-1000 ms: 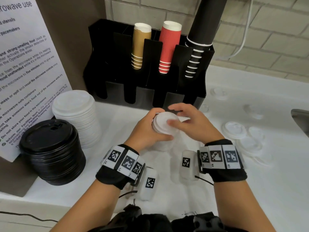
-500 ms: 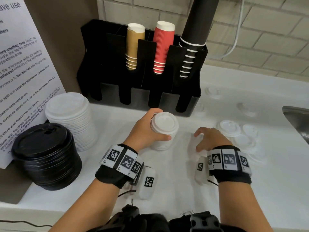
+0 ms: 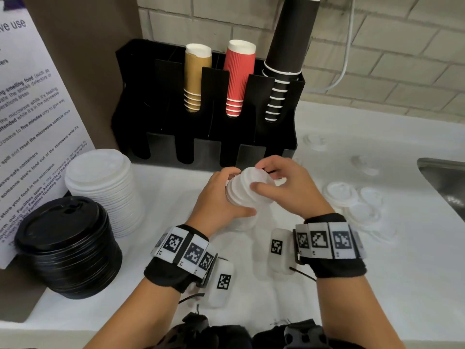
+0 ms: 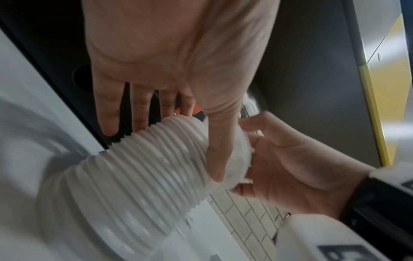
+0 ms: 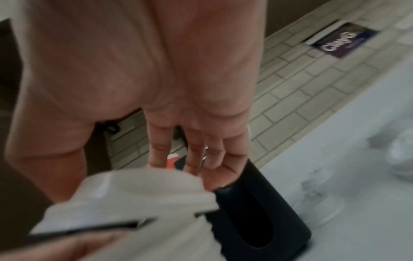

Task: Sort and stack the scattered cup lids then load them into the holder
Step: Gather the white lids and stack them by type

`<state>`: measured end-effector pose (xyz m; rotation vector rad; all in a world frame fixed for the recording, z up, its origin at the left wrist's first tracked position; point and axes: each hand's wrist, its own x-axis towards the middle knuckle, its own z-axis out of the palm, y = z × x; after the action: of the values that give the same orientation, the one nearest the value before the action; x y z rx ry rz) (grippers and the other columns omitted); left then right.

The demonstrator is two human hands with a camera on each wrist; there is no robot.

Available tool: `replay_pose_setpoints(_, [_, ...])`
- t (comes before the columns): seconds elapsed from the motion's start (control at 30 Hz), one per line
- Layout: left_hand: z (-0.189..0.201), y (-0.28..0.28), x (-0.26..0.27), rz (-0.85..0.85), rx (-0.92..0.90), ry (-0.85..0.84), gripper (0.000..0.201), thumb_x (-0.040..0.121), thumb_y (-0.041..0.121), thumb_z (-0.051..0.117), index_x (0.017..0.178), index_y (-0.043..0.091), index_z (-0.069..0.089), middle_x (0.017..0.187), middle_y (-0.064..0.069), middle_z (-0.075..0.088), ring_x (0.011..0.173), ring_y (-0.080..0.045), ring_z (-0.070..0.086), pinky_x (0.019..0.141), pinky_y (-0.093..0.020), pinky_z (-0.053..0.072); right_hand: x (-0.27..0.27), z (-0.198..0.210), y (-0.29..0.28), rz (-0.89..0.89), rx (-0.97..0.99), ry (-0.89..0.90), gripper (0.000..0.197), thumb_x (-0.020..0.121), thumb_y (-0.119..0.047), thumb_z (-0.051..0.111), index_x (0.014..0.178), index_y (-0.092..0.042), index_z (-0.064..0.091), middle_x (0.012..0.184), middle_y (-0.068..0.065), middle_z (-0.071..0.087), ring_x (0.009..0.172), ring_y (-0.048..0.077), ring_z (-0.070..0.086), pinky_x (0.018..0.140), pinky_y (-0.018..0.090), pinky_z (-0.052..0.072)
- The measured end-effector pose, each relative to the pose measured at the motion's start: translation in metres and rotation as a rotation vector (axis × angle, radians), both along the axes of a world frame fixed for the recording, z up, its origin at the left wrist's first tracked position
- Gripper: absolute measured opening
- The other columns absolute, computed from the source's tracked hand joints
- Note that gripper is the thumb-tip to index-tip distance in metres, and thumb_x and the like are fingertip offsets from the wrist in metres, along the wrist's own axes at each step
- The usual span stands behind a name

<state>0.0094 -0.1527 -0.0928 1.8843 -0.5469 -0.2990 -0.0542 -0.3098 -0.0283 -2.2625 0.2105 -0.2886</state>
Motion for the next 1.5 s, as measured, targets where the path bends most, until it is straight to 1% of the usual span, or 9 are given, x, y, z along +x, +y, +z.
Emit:
replay_pose_setpoints(0.1, [-0.001, -0.001, -0.001, 0.015, -0.034, 0.045, 0.097, 0.059, 0.024, 0.092, 0.138, 0.033, 0.036, 0.122, 0.019, 0.051, 0.101, 0.006, 0.052, 0.076, -0.015, 0.043, 0.006, -0.002, 0.014, 0.023, -0.108, -0.013, 0.037, 0.071, -0.024, 0.079, 0.105, -0.026, 0.067, 0.112, 0.0, 0.054, 0.101, 0.012, 0.055, 0.089, 0.02, 0.045])
replay_pose_setpoints(0.27, [0.0, 0.0, -0.002, 0.02, -0.036, 0.047, 0.105, 0.061, 0.02, 0.092, 0.144, 0.03, 0.029, 0.124, 0.016, 0.049, 0.097, 0.009, 0.052, 0.077, -0.013, 0.043, 0.011, -0.001, 0.025, 0.074, -0.208, 0.024, 0.04, 0.07, -0.02, 0.078, 0.109, -0.024, 0.069, 0.114, -0.002, 0.049, 0.104, 0.011, 0.051, 0.083, 0.012, 0.038])
replay_pose_setpoints(0.5, [0.004, -0.001, -0.005, 0.019, -0.048, 0.058, 0.102, 0.063, 0.015, 0.091, 0.144, 0.026, 0.031, 0.124, 0.014, 0.05, 0.102, -0.005, 0.055, 0.081, -0.017, 0.044, 0.009, -0.001, 0.03, 0.082, -0.228, 0.047, 0.041, 0.07, -0.018, 0.078, 0.11, -0.023, 0.07, 0.117, 0.001, 0.051, 0.11, 0.018, 0.052, 0.094, 0.027, 0.043])
replay_pose_setpoints(0.63, [0.005, 0.0, -0.004, 0.007, -0.034, 0.054, 0.1, 0.063, 0.016, 0.091, 0.143, 0.026, 0.033, 0.124, 0.014, 0.049, 0.095, 0.005, 0.052, 0.078, -0.014, 0.042, 0.009, -0.001, 0.031, 0.083, -0.225, 0.051, 0.036, 0.073, -0.019, 0.075, 0.109, -0.023, 0.072, 0.118, 0.0, 0.053, 0.113, 0.018, 0.051, 0.098, 0.032, 0.042])
replay_pose_setpoints(0.83, [0.006, 0.001, -0.004, -0.036, -0.057, 0.062, 0.099, 0.061, 0.02, 0.092, 0.141, 0.029, 0.035, 0.124, 0.017, 0.05, 0.098, 0.009, 0.052, 0.076, -0.012, 0.042, 0.004, 0.002, 0.026, 0.093, -0.207, 0.057, 0.039, 0.071, -0.016, 0.076, 0.108, -0.023, 0.071, 0.113, -0.003, 0.055, 0.108, 0.011, 0.053, 0.09, 0.02, 0.039])
replay_pose_setpoints(1.0, [0.006, 0.0, -0.005, -0.031, -0.08, 0.051, 0.083, 0.062, 0.019, 0.092, 0.131, 0.031, 0.046, 0.125, 0.01, 0.053, 0.107, -0.005, 0.054, 0.086, -0.026, 0.049, 0.003, -0.002, 0.025, 0.076, -0.201, 0.076, 0.043, 0.071, -0.017, 0.078, 0.113, -0.021, 0.067, 0.118, -0.001, 0.05, 0.108, 0.014, 0.051, 0.088, 0.02, 0.04])
replay_pose_setpoints(1.17, [0.007, 0.003, -0.006, -0.074, -0.062, -0.004, 0.069, 0.067, 0.019, 0.088, 0.121, 0.041, 0.051, 0.123, 0.009, 0.047, 0.108, -0.004, 0.048, 0.085, -0.017, 0.042, -0.01, -0.005, 0.004, -0.055, -0.069, 0.039, 0.038, 0.077, -0.038, 0.077, 0.11, -0.028, 0.061, 0.113, -0.005, 0.049, 0.106, 0.009, 0.051, 0.084, 0.011, 0.038])
replay_pose_setpoints(1.33, [0.01, 0.002, -0.008, -0.096, -0.049, 0.031, 0.058, 0.071, 0.015, 0.085, 0.116, 0.037, 0.056, 0.128, 0.004, 0.044, 0.113, -0.011, 0.044, 0.098, -0.025, 0.038, -0.044, -0.012, -0.055, -0.42, -0.287, 0.63, 0.047, 0.083, -0.046, 0.067, 0.124, -0.026, 0.054, 0.132, 0.01, 0.044, 0.125, 0.034, 0.043, 0.104, 0.043, 0.038])
replay_pose_setpoints(1.5, [0.012, 0.0, -0.01, -0.126, -0.069, 0.071, 0.053, 0.077, 0.018, 0.081, 0.118, 0.037, 0.055, 0.127, 0.006, 0.042, 0.111, -0.01, 0.044, 0.096, -0.023, 0.034, -0.074, -0.026, -0.072, -0.579, -0.268, 0.929, 0.058, 0.075, -0.027, 0.074, 0.127, -0.019, 0.05, 0.131, 0.012, 0.045, 0.12, 0.035, 0.048, 0.1, 0.045, 0.045])
